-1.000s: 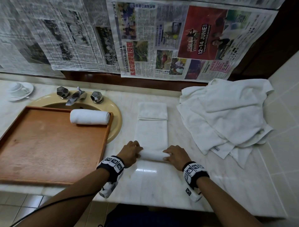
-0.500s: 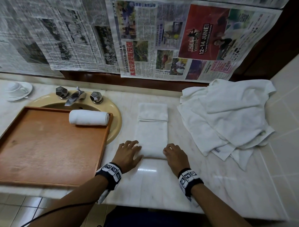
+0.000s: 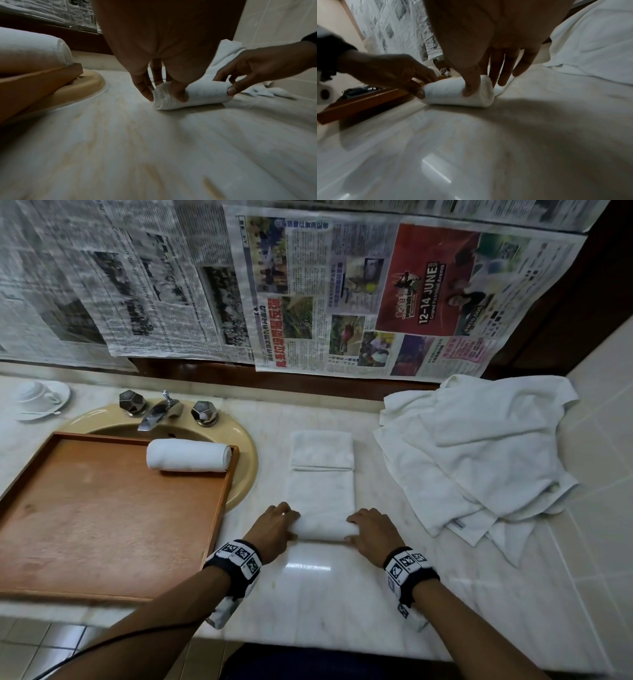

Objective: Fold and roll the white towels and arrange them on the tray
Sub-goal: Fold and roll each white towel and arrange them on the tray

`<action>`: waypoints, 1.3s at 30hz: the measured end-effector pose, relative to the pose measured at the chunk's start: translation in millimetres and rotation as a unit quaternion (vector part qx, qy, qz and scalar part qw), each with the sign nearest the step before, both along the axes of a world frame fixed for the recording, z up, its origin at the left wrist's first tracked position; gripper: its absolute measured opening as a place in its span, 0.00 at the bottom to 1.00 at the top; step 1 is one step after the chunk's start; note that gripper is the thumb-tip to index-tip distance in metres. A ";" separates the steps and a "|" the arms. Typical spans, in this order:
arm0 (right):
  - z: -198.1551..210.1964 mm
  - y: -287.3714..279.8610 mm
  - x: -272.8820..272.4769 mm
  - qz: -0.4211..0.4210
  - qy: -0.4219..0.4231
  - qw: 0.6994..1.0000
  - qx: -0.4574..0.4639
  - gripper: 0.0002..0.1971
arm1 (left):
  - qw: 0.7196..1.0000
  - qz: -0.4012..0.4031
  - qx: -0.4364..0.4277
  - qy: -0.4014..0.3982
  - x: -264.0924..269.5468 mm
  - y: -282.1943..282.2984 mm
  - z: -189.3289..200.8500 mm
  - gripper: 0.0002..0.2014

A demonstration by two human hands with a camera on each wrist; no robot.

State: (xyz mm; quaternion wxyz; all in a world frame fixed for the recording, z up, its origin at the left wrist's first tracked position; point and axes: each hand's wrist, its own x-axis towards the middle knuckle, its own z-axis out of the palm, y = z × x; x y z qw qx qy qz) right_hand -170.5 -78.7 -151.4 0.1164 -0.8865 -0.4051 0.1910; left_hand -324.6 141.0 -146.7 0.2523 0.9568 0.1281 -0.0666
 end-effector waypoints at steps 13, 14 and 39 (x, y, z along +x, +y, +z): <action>7.1 -0.1 -3.7 -0.201 0.099 0.970 0.089 0.11 | 0.990 0.104 -0.092 -0.039 16.6 7.5 3.4 0.09; 5.4 -0.2 -5.2 -0.200 0.084 0.970 0.109 0.10 | 0.990 0.104 -0.077 -0.052 16.9 6.2 1.9 0.10; -0.5 -5.0 -2.7 -0.024 0.044 0.999 0.005 0.27 | 0.991 -0.048 0.123 -0.001 11.3 -5.3 -1.1 0.19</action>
